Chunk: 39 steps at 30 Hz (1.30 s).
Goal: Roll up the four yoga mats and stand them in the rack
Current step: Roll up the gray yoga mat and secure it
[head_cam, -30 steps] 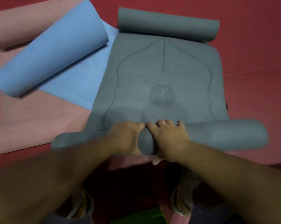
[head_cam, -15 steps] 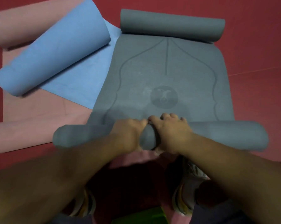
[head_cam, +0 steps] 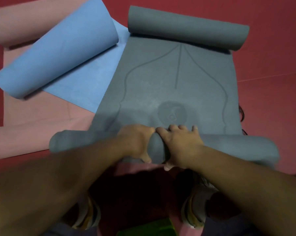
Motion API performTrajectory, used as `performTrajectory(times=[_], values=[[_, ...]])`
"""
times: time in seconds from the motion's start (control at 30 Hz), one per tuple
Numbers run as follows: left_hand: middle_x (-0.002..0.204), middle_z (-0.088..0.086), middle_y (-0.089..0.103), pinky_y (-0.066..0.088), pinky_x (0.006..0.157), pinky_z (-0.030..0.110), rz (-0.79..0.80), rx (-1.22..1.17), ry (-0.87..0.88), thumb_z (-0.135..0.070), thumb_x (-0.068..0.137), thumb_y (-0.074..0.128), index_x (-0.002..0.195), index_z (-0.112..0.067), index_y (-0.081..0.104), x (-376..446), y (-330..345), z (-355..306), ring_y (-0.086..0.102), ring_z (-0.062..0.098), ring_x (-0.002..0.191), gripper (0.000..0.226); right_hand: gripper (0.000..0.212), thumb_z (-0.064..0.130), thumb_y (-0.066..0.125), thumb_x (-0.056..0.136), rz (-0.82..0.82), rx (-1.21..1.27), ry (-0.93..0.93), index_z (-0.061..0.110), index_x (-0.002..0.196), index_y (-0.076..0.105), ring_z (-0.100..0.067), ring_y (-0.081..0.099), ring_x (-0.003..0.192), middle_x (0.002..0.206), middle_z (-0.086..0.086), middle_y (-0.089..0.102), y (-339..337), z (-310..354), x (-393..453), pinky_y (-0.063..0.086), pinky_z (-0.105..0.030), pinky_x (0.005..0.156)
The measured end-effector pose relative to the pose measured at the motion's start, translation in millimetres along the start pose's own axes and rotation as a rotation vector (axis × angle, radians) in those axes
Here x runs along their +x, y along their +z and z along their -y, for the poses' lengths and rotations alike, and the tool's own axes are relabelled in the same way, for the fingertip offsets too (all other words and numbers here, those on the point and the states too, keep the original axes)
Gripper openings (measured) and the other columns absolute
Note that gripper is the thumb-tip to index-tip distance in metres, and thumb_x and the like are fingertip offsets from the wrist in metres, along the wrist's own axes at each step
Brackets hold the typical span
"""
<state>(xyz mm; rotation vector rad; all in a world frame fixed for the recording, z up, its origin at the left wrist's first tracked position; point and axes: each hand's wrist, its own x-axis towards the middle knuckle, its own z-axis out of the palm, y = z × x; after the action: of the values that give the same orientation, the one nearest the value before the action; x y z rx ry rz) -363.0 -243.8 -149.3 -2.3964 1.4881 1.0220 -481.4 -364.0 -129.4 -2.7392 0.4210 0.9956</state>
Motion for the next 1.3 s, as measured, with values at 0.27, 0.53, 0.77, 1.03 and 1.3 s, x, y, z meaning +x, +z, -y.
performTrajectory(times=[0.27,0.53,0.77,1.03,1.3], values=[[0.127,-0.003,0.057,0.052,0.094,0.045,0.013,0.039,0.02,-0.072,0.05,0.082,0.142,-0.04,0.035,-3.3,17.5,-14.6,0.06,0.024,0.113,0.108,0.089,0.046,0.092,0.056,0.14,0.116,-0.008,0.032,0.13,0.044,-0.027,0.063,0.112,0.12,-0.001,0.065,0.1,-17.1,3.5,0.052,-0.039,0.09],[0.119,-0.007,0.065,0.054,0.087,0.036,-0.007,-0.015,-0.007,-0.061,0.049,0.086,0.131,-0.041,0.041,-1.7,36.2,0.3,0.065,0.021,0.105,0.096,0.108,0.058,0.087,0.056,0.056,0.068,-0.064,0.039,0.146,0.031,-0.028,0.05,0.127,0.136,-0.001,0.051,21.6,-10.0,3.6,0.043,-0.051,0.103],[0.129,-0.004,0.061,0.051,0.097,0.037,0.206,-0.177,-0.018,-0.06,0.056,0.089,0.138,-0.033,0.044,3.3,24.1,-4.5,0.061,0.02,0.111,0.098,0.098,0.044,0.09,0.056,0.065,-0.005,-0.058,0.038,0.137,0.035,-0.027,0.053,0.118,0.125,0.002,0.057,27.8,-11.0,3.2,0.044,-0.051,0.095],[0.122,-0.001,0.061,0.051,0.085,0.04,-0.08,0.075,-0.011,-0.056,0.053,0.087,0.132,-0.033,0.039,-6.9,55.4,-7.5,0.062,0.025,0.107,0.095,0.102,0.054,0.086,0.057,0.069,0.084,-0.07,0.04,0.143,0.032,-0.029,0.052,0.123,0.132,-0.001,0.051,35.2,-11.0,9.3,0.044,-0.054,0.101],[0.125,-0.006,0.061,0.053,0.091,0.041,0.07,-0.095,-0.057,-0.057,0.054,0.087,0.139,-0.037,0.04,1.9,36.4,-7.7,0.062,0.022,0.108,0.098,0.097,0.044,0.089,0.056,0.032,0.018,-0.06,0.038,0.135,0.034,-0.029,0.054,0.118,0.126,-0.001,0.057,33.5,-11.2,11.6,0.041,-0.055,0.098]])
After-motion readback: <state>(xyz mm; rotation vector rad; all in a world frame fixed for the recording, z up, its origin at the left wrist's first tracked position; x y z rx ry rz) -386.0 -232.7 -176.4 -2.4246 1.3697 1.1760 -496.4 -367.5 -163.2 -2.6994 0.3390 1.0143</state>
